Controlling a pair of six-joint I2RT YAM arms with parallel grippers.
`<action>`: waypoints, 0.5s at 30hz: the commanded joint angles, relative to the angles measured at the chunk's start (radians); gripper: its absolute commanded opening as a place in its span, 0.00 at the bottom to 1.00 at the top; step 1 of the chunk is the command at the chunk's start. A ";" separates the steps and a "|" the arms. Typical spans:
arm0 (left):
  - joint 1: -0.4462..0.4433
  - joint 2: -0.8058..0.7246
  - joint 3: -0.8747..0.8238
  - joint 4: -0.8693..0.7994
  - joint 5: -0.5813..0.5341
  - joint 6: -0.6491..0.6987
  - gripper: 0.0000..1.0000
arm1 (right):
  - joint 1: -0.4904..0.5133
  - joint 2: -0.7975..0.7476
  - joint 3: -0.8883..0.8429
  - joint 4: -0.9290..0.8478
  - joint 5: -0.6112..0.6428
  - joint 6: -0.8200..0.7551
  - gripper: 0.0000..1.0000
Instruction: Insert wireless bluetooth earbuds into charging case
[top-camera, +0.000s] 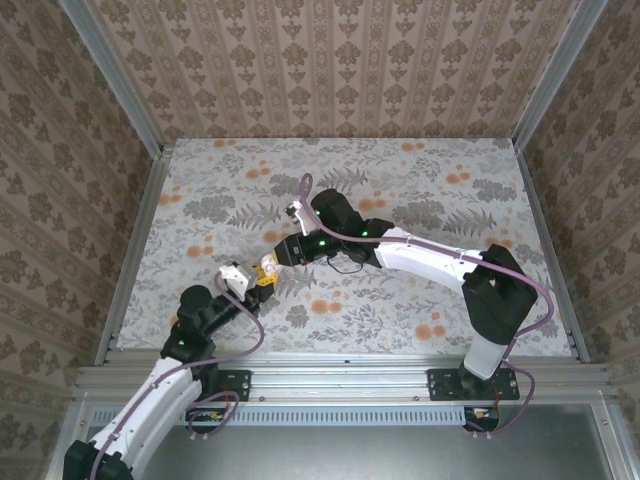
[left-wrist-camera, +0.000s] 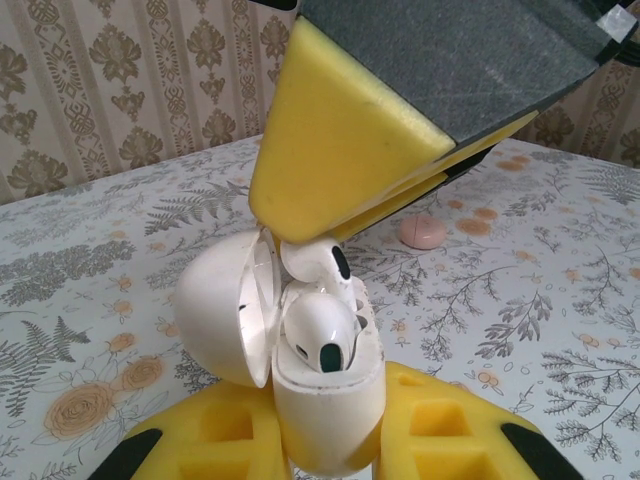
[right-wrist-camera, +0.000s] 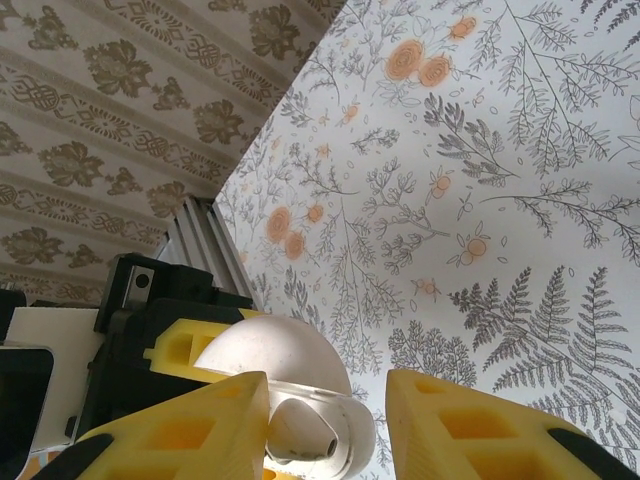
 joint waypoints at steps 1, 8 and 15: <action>-0.003 -0.011 0.032 0.024 0.007 0.022 0.00 | 0.006 -0.003 0.017 -0.046 0.029 -0.028 0.36; -0.004 -0.009 0.032 0.022 0.005 0.022 0.00 | 0.004 -0.037 -0.018 0.045 -0.027 0.004 0.37; -0.002 -0.011 0.033 0.021 0.005 0.022 0.00 | -0.007 -0.056 -0.032 0.053 -0.035 0.012 0.37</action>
